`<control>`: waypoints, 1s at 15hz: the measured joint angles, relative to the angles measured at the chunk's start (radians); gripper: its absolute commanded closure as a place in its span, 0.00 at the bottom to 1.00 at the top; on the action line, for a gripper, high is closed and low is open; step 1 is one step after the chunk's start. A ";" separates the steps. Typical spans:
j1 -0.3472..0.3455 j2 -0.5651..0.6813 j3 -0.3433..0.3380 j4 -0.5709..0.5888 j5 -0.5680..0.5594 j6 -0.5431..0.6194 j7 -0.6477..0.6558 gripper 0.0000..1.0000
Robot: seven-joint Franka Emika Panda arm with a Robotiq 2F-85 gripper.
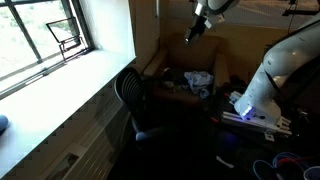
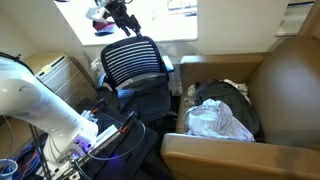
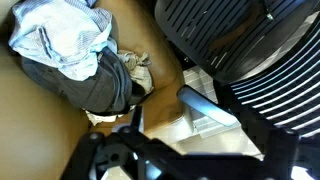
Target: Remove the grey backpack from the sofa and place it on the chair
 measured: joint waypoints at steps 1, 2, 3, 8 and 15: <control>0.000 0.000 0.000 0.000 0.000 0.000 0.000 0.00; 0.000 0.000 0.000 0.000 0.000 0.000 0.000 0.00; 0.000 0.000 0.000 0.000 0.000 0.000 0.000 0.00; 0.000 0.003 -0.001 0.020 0.012 0.006 0.002 0.00; -0.142 0.201 0.033 0.011 -0.217 0.078 0.265 0.00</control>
